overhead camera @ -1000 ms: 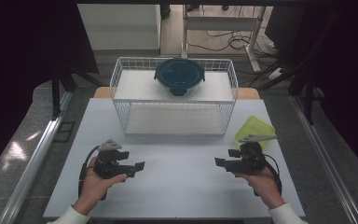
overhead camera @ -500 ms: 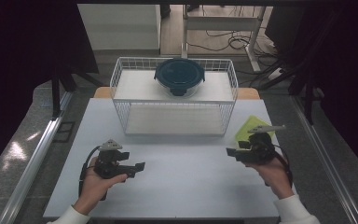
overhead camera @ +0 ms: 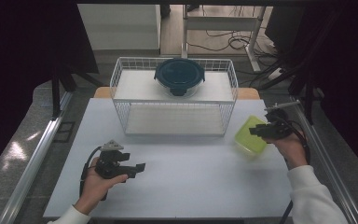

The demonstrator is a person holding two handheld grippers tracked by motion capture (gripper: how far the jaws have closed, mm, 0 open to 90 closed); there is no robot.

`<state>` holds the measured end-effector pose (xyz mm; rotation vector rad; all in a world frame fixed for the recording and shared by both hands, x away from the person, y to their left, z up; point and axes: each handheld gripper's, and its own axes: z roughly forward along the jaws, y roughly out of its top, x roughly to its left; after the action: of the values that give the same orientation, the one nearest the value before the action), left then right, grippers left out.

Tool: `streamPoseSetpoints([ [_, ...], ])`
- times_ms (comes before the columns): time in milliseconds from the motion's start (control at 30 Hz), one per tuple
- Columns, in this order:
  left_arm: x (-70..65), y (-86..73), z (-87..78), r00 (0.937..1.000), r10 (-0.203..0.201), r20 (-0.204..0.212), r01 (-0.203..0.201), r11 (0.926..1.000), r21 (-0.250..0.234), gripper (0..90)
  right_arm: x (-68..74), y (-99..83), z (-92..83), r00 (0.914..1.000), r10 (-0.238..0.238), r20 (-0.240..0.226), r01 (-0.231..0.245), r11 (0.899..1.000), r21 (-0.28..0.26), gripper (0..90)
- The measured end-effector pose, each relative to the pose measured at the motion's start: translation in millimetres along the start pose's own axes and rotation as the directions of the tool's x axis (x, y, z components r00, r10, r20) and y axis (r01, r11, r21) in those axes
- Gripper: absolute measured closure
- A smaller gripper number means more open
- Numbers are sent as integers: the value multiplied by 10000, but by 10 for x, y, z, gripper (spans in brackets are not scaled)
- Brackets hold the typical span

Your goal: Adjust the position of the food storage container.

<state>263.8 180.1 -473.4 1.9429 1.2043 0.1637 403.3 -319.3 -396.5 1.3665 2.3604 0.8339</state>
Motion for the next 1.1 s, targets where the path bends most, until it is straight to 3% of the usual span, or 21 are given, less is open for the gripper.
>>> streamPoseSetpoints([
  [100,3,-5,18,10000,-22,0,22,10000,56,196,-120,52,88,9996,-136,255,127,9993,355,726],
  [300,7,-9,29,10000,15,-13,-15,10000,45,196,-259,119,171,9972,-95,738,59,9988,485,799],
  [400,-10,-8,41,9999,151,-45,-151,9999,46,196,-398,171,224,9941,48,1080,-92,9992,397,861],
  [733,20,-11,38,9999,62,-99,-62,10000,41,194,-664,268,316,9842,-162,1766,60,9983,580,886],
  [800,30,-13,42,9999,7,-121,-7,10000,41,194,-709,287,391,9782,-356,2048,198,9967,789,886],
  [1100,74,-19,41,9997,-114,-220,115,9999,49,195,-873,332,618,9708,-823,2255,601,9928,1035,887],
])
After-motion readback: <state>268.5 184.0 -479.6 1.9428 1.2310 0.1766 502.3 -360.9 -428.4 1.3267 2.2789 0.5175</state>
